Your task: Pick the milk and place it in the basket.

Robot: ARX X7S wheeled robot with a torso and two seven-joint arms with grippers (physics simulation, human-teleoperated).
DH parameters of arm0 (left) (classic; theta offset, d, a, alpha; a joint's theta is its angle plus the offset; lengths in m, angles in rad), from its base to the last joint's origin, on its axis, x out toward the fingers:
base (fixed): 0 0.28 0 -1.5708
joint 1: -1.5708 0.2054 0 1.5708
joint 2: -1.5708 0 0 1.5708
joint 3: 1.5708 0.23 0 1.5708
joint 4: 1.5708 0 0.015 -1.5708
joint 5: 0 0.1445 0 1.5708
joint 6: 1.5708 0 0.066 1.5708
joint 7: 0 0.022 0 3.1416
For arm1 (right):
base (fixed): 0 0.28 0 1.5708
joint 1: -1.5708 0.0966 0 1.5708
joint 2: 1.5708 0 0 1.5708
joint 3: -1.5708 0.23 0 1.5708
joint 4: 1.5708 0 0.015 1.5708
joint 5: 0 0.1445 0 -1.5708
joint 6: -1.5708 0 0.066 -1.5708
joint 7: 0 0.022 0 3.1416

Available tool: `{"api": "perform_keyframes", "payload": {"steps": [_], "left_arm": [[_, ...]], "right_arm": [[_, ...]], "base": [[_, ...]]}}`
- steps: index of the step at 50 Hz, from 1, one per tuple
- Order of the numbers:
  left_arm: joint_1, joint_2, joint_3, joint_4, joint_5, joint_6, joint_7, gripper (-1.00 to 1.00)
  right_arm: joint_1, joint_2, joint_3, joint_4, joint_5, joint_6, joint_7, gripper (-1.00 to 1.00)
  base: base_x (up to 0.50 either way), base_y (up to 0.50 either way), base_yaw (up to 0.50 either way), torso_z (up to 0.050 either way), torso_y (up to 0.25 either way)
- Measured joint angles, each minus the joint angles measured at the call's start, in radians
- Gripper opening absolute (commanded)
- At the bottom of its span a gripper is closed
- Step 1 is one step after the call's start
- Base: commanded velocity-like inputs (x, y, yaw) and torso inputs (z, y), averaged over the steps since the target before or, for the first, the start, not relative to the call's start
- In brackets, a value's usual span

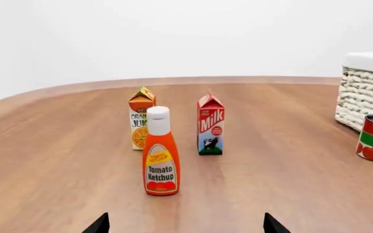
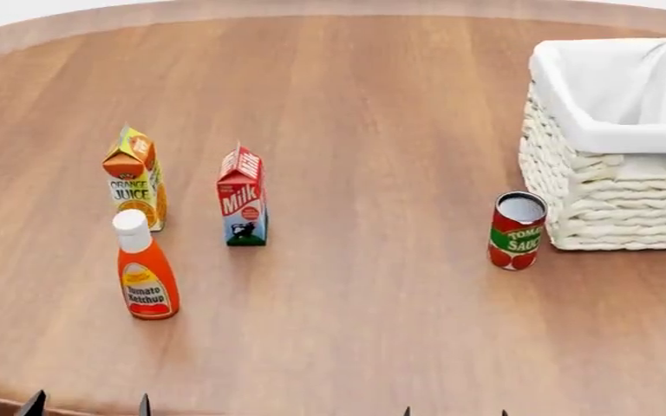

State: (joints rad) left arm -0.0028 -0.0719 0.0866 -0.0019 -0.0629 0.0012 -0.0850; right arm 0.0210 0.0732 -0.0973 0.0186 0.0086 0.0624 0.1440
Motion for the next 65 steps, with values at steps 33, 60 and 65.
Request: {"api": "perform_keyframes", "payload": {"steps": [33, 60, 65], "left_arm": [[-0.560, 0.013, -0.087, 0.635, -0.154, -1.087, -0.125, 1.00], [-0.971, 0.024, -0.148, 0.714, -0.289, -1.468, -0.225, 1.00], [-0.979, 0.021, -0.147, 0.714, -0.301, -1.472, -0.232, 1.00]], "right_arm": [[0.578, 0.121, 0.080, -0.640, 0.421, 1.070, 0.261, 1.00], [1.057, 0.334, 0.074, -0.641, 1.157, 1.400, 0.756, 1.00], [1.068, 0.346, 0.069, -0.636, 1.181, 1.398, 0.769, 1.00]], "base": [[0.00, 0.06, 0.00, 0.000, 0.000], [0.42, 0.00, 0.00, 0.000, 0.000], [0.50, 0.00, 0.00, 0.000, 0.000]]}}
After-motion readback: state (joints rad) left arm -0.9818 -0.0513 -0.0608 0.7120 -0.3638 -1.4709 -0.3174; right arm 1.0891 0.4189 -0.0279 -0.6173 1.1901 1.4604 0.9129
